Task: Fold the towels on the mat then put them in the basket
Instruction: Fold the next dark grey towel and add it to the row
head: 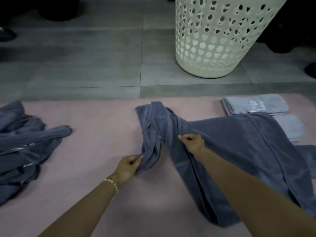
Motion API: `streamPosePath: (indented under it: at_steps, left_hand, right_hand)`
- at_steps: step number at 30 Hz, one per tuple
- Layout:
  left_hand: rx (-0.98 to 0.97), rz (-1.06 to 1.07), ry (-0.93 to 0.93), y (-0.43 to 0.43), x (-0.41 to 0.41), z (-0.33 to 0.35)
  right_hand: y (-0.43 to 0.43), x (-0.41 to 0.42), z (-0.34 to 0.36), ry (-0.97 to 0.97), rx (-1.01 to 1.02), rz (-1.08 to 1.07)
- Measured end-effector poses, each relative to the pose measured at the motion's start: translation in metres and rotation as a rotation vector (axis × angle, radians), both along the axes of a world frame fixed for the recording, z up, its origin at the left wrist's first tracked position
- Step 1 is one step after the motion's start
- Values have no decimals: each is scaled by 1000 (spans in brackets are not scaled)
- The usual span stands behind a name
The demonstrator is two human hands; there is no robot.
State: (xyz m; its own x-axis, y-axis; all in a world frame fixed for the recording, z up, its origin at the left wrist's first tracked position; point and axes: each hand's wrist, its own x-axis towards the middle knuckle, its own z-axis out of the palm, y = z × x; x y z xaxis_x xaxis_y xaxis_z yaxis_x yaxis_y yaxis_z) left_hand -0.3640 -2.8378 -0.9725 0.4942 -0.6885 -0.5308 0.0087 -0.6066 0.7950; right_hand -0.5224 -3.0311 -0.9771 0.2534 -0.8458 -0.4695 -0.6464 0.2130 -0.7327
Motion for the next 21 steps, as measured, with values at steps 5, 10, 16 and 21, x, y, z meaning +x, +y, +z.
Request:
streamPosePath:
  at_steps: [5,10,16,21]
  left_hand:
    - [-228,352,223,1,26,29]
    - [-351,500,118,30,87,63]
    - [-40,629,-178,103,115,32]
    - [3,363,-405,93,85,27]
  right_hand:
    - [1,14,49,-625,223,-88]
    - [50,10,92,-661,463,373]
    - [109,-4,74,-88,607,925]
    - [89,27,46,-270,223,554]
